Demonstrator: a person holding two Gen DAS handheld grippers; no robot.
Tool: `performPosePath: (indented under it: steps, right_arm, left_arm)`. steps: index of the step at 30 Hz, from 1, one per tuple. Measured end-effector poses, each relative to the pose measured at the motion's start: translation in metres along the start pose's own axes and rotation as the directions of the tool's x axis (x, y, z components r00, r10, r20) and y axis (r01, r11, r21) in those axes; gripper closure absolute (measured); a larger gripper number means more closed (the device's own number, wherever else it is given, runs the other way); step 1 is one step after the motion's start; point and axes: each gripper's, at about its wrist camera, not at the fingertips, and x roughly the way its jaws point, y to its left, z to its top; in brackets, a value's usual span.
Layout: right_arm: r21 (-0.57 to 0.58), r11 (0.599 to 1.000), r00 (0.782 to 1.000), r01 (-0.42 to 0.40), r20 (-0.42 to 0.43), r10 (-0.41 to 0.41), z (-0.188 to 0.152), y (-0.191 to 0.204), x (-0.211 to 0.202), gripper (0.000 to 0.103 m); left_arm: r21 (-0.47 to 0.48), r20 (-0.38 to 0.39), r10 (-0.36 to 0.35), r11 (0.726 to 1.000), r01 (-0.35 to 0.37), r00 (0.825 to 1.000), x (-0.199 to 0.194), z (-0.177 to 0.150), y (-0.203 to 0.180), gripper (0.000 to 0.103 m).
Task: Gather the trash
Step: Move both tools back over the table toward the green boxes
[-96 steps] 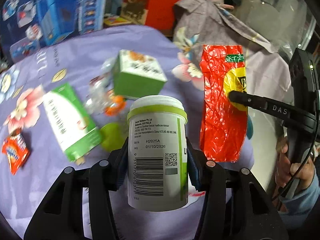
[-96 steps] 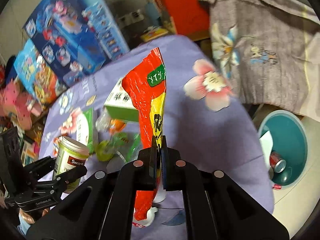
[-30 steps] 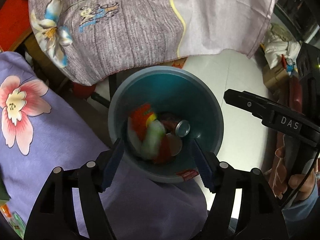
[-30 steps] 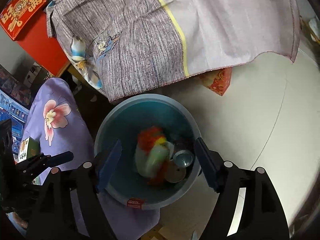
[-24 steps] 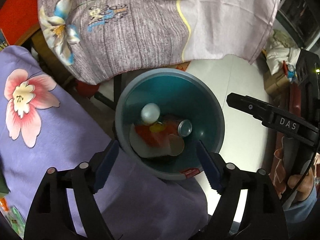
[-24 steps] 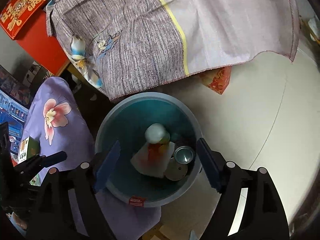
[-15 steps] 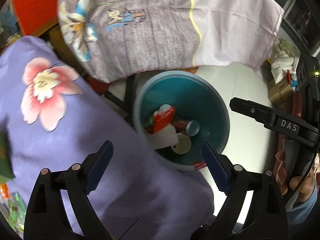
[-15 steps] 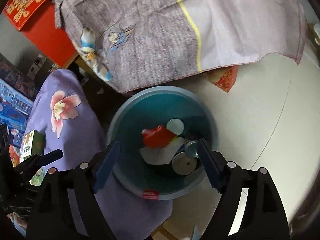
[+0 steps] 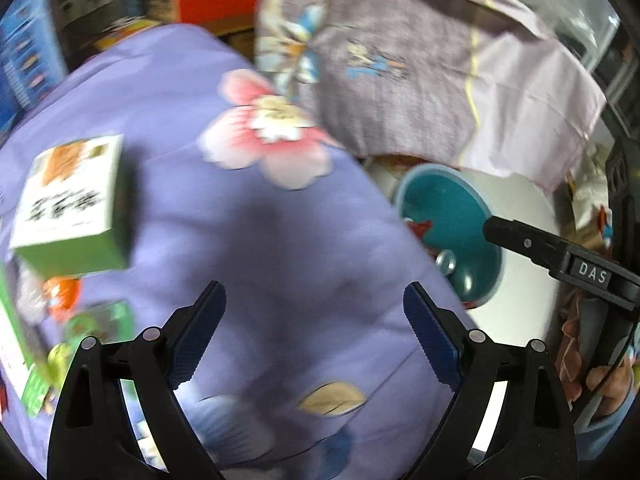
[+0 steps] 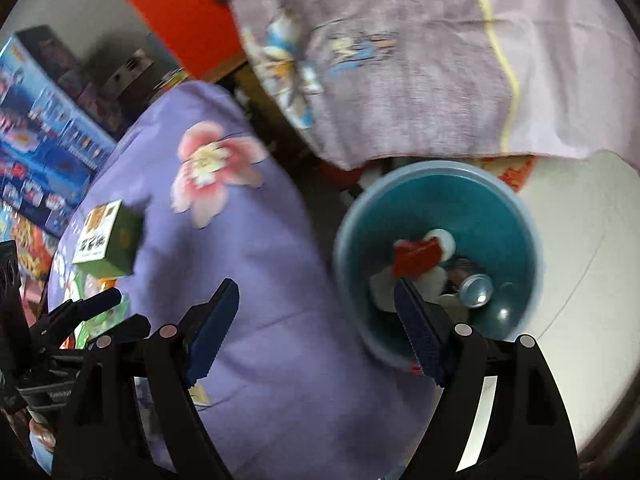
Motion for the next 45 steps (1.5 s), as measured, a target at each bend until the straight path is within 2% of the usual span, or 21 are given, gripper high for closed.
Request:
performPosePath:
  steps: [7, 13, 18, 24, 29, 35, 40, 45]
  right_arm:
    - [-0.125, 0.992, 0.999, -0.025, -0.042, 0.020, -0.009, 0.079, 0.012, 0.026]
    - [-0.204, 0.977, 0.995, -0.060, -0.094, 0.041, -0.018, 0.138, 0.029, 0.025]
    - [-0.269, 0.960, 0.989, -0.077, -0.139, 0.040, -0.024, 0.184, 0.046, 0.025]
    - [-0.328, 0.940, 0.982, -0.092, -0.183, 0.032, -0.031, 0.226, 0.068, 0.025]
    - [-0.332, 0.938, 0.975, -0.099, -0.222, 0.024, -0.032, 0.238, 0.088, 0.025]
    - [-0.330, 0.939, 0.968, -0.101, -0.250, 0.016, -0.029, 0.242, 0.107, 0.025]
    - [-0.330, 0.939, 0.965, -0.096, -0.261, 0.007, -0.026, 0.243, 0.115, 0.025]
    - [-0.351, 0.932, 0.968, -0.087, -0.253, -0.005, -0.025, 0.247, 0.115, 0.025]
  left_arm:
    - [-0.119, 0.027, 0.054, 0.992, -0.051, 0.998, -0.029, -0.024, 0.063, 0.012]
    - [-0.225, 0.038, 0.127, 0.968, -0.115, 0.991, -0.051, -0.047, 0.120, 0.012]
    - [-0.340, 0.057, 0.212, 0.923, -0.181, 0.976, -0.069, -0.062, 0.171, 0.011]
    - [-0.468, 0.040, 0.232, 0.864, -0.187, 0.972, -0.073, -0.076, 0.230, 0.011]
    - [-0.517, 0.018, 0.241, 0.833, -0.198, 0.970, -0.065, -0.078, 0.252, 0.011]
    - [-0.513, -0.019, 0.264, 0.826, -0.236, 0.964, -0.051, -0.073, 0.258, 0.011]
    - [-0.536, -0.061, 0.273, 0.803, -0.262, 0.960, -0.036, -0.075, 0.273, 0.011]
    - [-0.513, -0.072, 0.290, 0.810, -0.285, 0.954, -0.032, -0.077, 0.273, 0.011]
